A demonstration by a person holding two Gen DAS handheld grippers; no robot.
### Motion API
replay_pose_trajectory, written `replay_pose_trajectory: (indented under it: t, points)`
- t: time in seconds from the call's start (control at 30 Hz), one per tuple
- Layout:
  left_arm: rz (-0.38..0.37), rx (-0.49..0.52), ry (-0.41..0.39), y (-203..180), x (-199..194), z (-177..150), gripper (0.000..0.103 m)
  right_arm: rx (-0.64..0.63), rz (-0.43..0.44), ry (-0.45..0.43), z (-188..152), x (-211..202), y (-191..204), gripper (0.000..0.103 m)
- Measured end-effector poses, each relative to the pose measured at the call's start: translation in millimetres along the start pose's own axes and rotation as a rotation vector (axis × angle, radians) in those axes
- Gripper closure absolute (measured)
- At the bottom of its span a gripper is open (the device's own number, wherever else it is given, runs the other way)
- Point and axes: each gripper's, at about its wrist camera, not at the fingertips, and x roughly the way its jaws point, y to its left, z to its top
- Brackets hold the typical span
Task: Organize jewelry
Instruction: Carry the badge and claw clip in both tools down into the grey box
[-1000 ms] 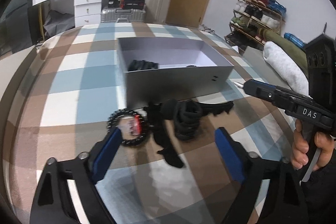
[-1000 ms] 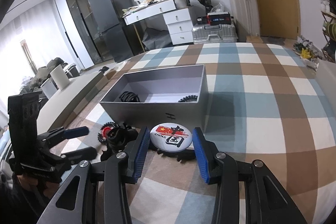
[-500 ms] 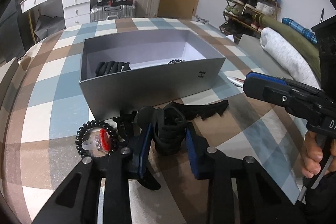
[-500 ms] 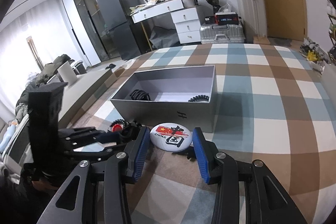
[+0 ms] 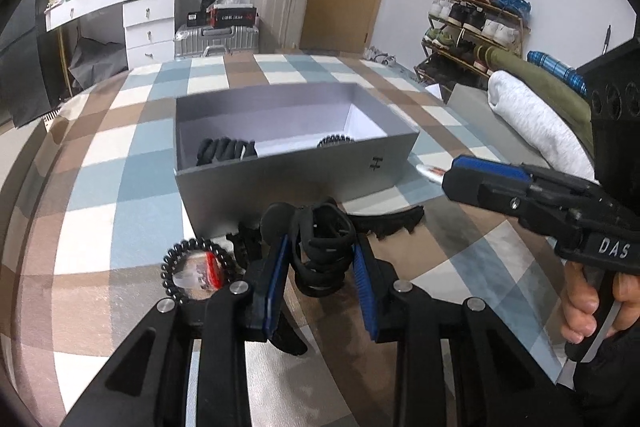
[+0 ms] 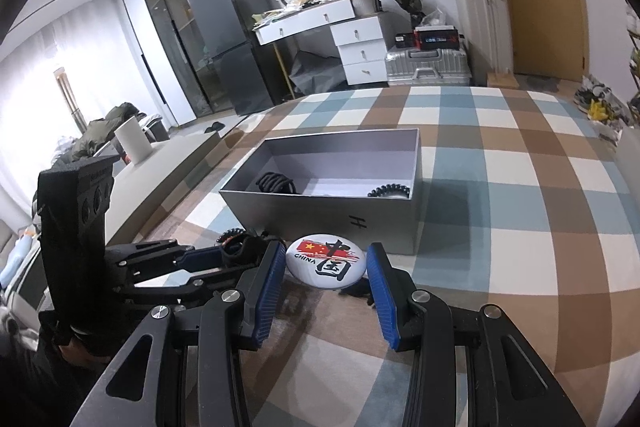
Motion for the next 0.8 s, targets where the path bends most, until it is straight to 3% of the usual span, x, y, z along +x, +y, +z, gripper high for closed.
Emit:
replay_pose_trajectory:
  t: [0.5, 0.8]
  points:
    - [0.03, 0.002, -0.16, 5.1, -14.3, 32.9, 0.077, 0.018, 0.003, -0.07, 9.6, -9.1, -2.4, 0.062]
    - [0.067, -0.011, -0.194, 19.8, -10.4, 43.2, 0.077, -0.003, 0.001, -0.092, 17.9, -6.8, 4.0, 0.062]
